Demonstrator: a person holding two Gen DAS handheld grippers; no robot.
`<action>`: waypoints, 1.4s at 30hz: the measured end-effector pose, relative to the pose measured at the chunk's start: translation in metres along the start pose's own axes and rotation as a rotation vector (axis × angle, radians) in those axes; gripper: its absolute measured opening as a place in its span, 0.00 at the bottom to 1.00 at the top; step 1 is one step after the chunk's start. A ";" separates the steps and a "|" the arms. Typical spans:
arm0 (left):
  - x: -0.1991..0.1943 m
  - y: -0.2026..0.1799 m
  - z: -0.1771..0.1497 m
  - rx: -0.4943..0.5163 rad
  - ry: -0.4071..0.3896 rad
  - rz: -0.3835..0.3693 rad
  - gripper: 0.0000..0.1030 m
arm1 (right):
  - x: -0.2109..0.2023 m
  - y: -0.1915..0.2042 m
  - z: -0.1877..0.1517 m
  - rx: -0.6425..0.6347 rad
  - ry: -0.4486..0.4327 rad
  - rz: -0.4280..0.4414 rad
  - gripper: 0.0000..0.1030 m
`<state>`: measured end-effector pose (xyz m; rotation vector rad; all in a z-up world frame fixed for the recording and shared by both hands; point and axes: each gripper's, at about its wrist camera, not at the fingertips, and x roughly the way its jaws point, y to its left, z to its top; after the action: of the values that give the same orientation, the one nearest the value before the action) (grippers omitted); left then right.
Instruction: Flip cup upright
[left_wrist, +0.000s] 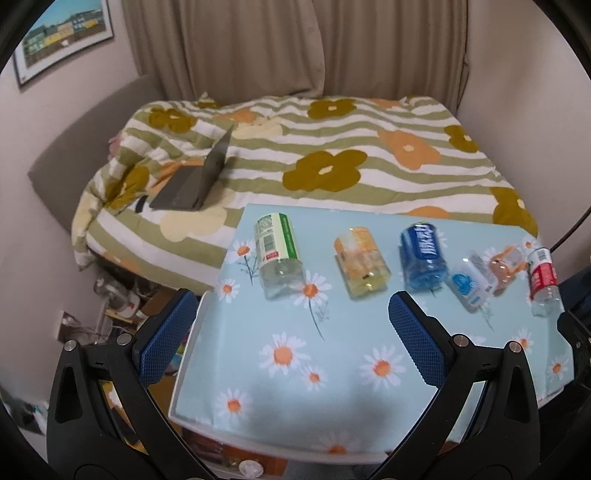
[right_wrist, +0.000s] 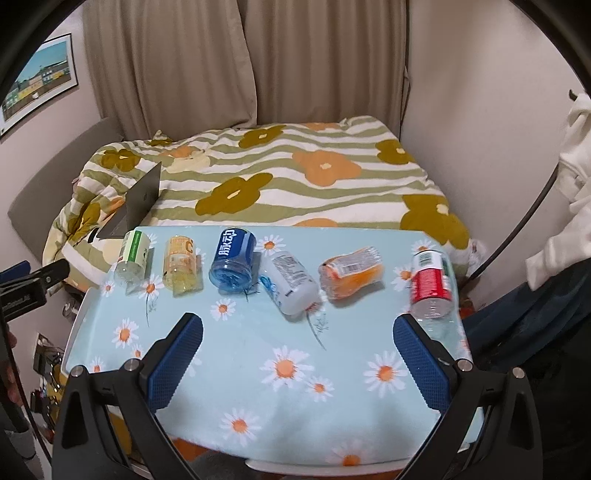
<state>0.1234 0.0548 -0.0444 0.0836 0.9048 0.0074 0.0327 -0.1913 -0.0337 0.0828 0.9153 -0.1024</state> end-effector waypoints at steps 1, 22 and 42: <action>0.011 0.003 0.005 0.003 0.013 -0.002 1.00 | 0.006 0.003 0.003 0.001 0.008 -0.005 1.00; 0.203 0.044 0.047 -0.021 0.272 -0.056 1.00 | 0.118 0.051 0.033 0.059 0.158 -0.112 1.00; 0.233 0.034 0.030 0.002 0.389 -0.124 0.67 | 0.137 0.062 0.039 0.054 0.186 -0.139 1.00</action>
<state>0.2921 0.0965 -0.2058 0.0271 1.2975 -0.0954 0.1535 -0.1410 -0.1170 0.0798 1.1036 -0.2518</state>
